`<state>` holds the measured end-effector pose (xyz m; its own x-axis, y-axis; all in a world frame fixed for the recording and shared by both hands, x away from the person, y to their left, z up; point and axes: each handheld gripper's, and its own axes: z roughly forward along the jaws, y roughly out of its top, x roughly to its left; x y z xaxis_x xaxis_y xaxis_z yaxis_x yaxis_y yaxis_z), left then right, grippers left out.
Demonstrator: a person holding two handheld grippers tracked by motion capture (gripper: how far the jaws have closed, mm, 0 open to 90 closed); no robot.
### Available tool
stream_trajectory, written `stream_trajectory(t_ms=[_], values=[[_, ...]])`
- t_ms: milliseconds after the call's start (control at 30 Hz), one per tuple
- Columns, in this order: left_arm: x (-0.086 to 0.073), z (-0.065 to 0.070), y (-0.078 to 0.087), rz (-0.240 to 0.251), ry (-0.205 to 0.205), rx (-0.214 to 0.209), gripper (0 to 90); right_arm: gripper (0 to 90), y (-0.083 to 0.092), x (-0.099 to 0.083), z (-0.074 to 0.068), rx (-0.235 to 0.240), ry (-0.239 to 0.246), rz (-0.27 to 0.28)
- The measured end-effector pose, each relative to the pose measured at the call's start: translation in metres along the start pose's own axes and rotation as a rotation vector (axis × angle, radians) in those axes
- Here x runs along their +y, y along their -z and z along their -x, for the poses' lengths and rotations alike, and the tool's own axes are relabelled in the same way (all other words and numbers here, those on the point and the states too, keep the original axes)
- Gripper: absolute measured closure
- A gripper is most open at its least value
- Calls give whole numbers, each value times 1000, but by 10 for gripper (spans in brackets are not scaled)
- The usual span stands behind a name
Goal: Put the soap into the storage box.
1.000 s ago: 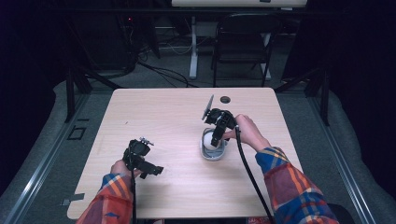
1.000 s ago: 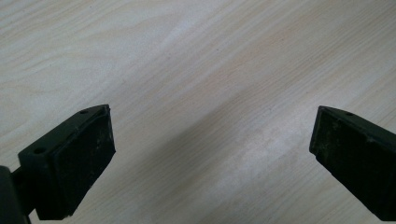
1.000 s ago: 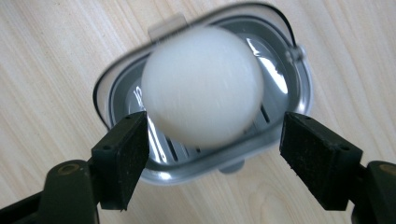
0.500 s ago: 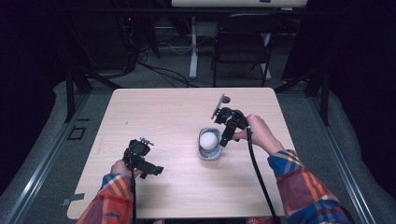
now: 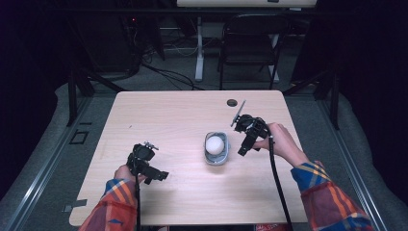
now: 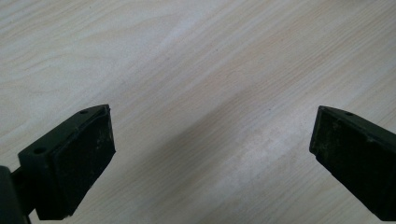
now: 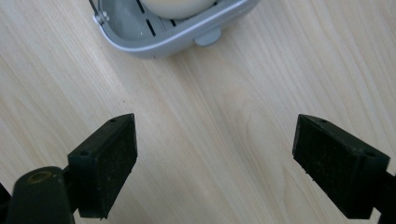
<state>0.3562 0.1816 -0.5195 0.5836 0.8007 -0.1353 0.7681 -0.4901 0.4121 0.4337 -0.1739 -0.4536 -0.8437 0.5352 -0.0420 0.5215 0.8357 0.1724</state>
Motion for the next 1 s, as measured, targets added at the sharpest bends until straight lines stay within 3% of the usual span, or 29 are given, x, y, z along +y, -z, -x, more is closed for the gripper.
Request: stream_trajectory(t_ms=[500,1000], values=[[0,0,0,-2,-3,0,0,102,3,-41,1,-28,-26,-8],[0,0,0,0,1,0,0,90,-1,-90,1,-38,-96,2]])
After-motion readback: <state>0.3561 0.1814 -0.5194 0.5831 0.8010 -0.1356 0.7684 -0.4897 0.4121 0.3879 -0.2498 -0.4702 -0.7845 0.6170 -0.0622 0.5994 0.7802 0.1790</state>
